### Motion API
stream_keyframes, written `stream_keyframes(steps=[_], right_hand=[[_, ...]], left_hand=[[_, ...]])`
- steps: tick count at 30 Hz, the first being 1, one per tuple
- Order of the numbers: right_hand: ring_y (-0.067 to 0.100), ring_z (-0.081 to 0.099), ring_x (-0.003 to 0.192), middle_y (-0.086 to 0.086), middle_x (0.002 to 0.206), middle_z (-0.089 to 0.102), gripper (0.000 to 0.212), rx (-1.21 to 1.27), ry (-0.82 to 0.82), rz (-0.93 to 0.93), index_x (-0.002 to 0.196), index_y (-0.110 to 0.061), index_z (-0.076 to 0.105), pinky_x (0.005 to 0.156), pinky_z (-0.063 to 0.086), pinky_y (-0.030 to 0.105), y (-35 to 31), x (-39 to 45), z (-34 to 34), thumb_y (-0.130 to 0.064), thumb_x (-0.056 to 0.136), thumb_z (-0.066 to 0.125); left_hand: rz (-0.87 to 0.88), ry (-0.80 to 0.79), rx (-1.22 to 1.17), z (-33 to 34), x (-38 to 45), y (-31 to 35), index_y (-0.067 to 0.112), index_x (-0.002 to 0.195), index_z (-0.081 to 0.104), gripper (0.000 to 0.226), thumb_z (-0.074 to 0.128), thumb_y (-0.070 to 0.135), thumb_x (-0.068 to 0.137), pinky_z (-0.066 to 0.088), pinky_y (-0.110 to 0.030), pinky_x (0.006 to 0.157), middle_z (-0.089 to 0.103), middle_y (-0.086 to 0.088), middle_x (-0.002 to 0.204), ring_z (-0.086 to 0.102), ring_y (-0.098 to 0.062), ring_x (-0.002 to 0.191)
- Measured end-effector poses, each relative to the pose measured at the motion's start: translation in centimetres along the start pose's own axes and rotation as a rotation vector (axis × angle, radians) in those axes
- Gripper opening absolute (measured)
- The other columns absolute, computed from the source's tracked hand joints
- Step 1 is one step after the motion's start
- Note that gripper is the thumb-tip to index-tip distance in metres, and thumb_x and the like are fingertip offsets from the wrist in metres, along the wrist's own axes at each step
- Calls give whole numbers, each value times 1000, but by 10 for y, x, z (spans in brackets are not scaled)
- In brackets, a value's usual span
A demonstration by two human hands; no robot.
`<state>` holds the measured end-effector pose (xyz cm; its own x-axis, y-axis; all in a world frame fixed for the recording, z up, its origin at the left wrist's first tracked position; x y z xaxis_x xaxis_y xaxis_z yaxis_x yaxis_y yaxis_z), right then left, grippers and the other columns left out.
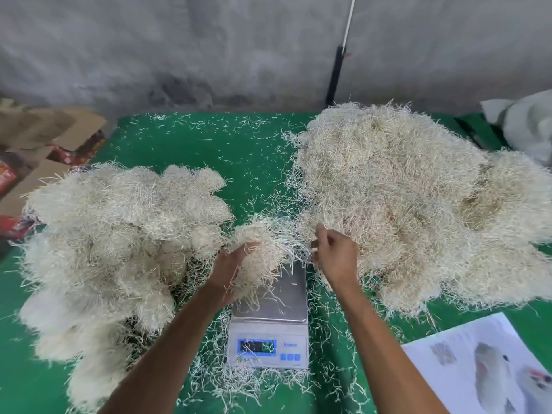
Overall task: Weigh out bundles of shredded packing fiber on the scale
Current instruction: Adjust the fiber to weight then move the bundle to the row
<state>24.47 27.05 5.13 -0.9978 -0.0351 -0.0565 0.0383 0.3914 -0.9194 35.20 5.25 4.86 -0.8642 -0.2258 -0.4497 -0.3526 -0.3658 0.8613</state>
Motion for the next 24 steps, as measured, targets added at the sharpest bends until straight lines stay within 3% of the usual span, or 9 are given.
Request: stream_keyframes(steps=[4, 6, 8, 10, 13, 15, 18, 20, 24], right_hand=[[8, 53, 133, -4, 149, 51, 79, 257, -380, 60, 148, -30, 51, 113, 42, 39, -29, -45, 50, -84, 92, 36], [2, 45, 131, -9, 159, 42, 80, 209, -430, 72, 156, -39, 37, 113, 39, 37, -37, -68, 77, -86, 91, 35], [2, 40, 132, 1, 160, 42, 71, 76, -331, -51, 156, -30, 39, 116, 32, 33, -44, -86, 96, -73, 100, 35], [9, 44, 133, 5, 148, 50, 53, -5, -254, -292, 145, -26, 52, 120, 34, 41, -58, -104, 110, -59, 108, 33], [27, 49, 130, 9, 141, 53, 56, -237, -346, -474, 148, -21, 51, 110, 43, 47, -62, -102, 115, -52, 106, 32], [29, 58, 119, 12, 132, 58, 51, -494, -381, -555, 147, -18, 49, 99, 52, 47, -55, -81, 105, -44, 104, 43], [26, 61, 103, 9, 123, 61, 57, -662, -241, -590, 150, -22, 40, 91, 57, 49, -49, -52, 81, -36, 100, 62], [32, 60, 119, 14, 140, 55, 73, -643, -218, -573, 156, -20, 25, 103, 53, 54, -43, -50, 84, -40, 99, 64], [40, 28, 152, 9, 170, 18, 84, -899, -499, -431, 160, -29, 16, 123, 22, 61, -4, -59, 113, -61, 95, 57]], left_hand=[[16, -18, 317, 10, -11, -4, 5, 130, 57, 66, 70, 50, 84, 54, -39, 96, 63, -19, 129, 66, -24, 108], [314, -137, 538, 31, -26, 16, 0, 120, 61, 61, 46, 56, 101, 55, -43, 88, 62, -30, 112, 66, -36, 99], [389, 31, 353, 26, -32, 34, 5, 88, 59, 63, 28, 58, 103, 46, -37, 70, 47, -22, 77, 55, -26, 70], [235, 72, 257, 17, -31, 17, 21, 86, 47, 45, 23, 54, 105, 46, -31, 72, 44, -11, 79, 55, -22, 72], [36, 57, 15, -2, -22, -17, 32, 107, 52, 35, 18, 40, 110, 53, -11, 67, 71, 21, 72, 66, 10, 72], [-7, 23, 21, -6, -17, -18, 16, 123, 55, 37, 22, 28, 111, 52, -16, 72, 71, 19, 68, 67, 9, 73], [-58, 209, 111, -29, -11, -21, 20, 101, 62, 22, 52, 39, 98, 41, -31, 82, 65, 2, 92, 60, -12, 85], [-91, 363, 142, -53, -10, -33, 20, 88, 56, 17, 58, 34, 79, 34, -33, 75, 54, 0, 90, 48, -15, 85], [-226, 493, 284, -80, -17, -47, 11, 76, 45, 23, 46, 18, 99, 34, -32, 70, 44, -3, 80, 42, -18, 81]])
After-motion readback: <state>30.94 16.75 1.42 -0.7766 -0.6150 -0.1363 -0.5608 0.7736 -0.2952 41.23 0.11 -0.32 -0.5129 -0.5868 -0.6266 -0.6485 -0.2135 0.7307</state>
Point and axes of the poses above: each hand's wrist, its own x-axis towards the middle knuckle, its own z-axis out of the palm, y = z × x, the point moved 6 cm from there along x, towards the middle knuckle
